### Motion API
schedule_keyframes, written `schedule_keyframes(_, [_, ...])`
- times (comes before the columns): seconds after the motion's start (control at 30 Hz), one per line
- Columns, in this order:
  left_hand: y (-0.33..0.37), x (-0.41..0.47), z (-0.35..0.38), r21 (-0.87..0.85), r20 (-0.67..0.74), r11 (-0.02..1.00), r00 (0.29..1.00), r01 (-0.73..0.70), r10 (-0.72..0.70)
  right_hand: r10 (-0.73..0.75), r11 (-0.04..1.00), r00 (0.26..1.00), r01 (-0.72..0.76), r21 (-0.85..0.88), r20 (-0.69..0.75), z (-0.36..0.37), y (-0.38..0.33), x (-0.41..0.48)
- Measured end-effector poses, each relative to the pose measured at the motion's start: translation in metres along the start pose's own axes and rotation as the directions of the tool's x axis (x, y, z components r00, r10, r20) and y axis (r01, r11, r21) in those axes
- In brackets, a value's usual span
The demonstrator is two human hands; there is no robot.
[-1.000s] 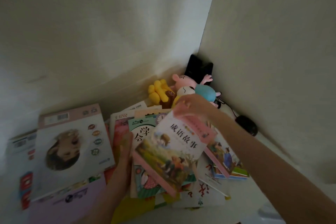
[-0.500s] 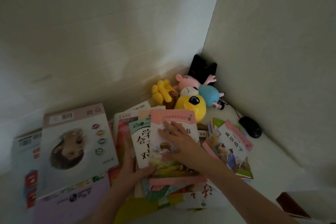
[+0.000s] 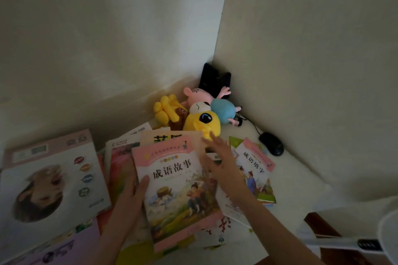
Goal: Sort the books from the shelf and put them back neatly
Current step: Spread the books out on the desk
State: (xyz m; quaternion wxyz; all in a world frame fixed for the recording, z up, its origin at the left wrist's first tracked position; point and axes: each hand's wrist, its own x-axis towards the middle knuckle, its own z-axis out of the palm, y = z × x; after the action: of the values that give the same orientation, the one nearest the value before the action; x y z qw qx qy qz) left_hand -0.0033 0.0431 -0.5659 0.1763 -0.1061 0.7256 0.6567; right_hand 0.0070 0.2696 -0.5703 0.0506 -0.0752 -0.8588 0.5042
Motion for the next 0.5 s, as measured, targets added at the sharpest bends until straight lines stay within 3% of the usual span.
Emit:
schedule_keyframes(0.03, [-0.001,-0.004,0.001,0.029,-0.001,0.999,1.0,-0.016,0.016,0.181,0.983,0.959,-0.18,0.025,-0.22,-0.018,0.028,0.003])
schedule_keyframes(0.07, [-0.008,-0.004,-0.001,0.039,0.008,0.999,1.0,-0.016,0.016,0.35,0.933,0.871,-0.358,0.042,-0.343,-0.034,0.056,0.005])
schedule_keyframes(0.13, [-0.009,-0.008,0.001,0.071,-0.026,0.997,0.999,-0.016,0.018,0.613,0.76,0.716,-0.65,0.001,-0.335,-0.054,0.108,0.0])
schedule_keyframes(0.2, [-0.009,-0.007,0.001,0.068,-0.024,0.998,1.0,0.007,-0.005,0.786,0.562,0.547,-0.826,-0.038,-0.288,-0.054,0.132,-0.005])
schedule_keyframes(0.27, [-0.009,-0.008,0.001,0.061,-0.039,0.998,0.999,0.016,-0.014,0.817,0.497,0.487,-0.866,-0.054,-0.309,-0.05,0.138,-0.008])
schedule_keyframes(0.33, [-0.008,-0.009,0.002,0.063,-0.05,0.998,0.999,0.011,-0.008,0.831,0.502,0.467,-0.864,0.042,-0.303,-0.051,0.142,-0.004])
schedule_keyframes(0.4, [-0.005,-0.01,0.003,0.06,-0.061,0.998,0.998,0.018,-0.015,0.878,0.456,0.414,-0.877,0.151,-0.241,-0.055,0.194,0.003])
schedule_keyframes(0.5, [-0.001,-0.012,0.006,0.052,-0.063,0.998,0.998,0.029,-0.026,0.898,0.44,0.418,-0.865,0.242,-0.137,-0.058,0.266,0.001])
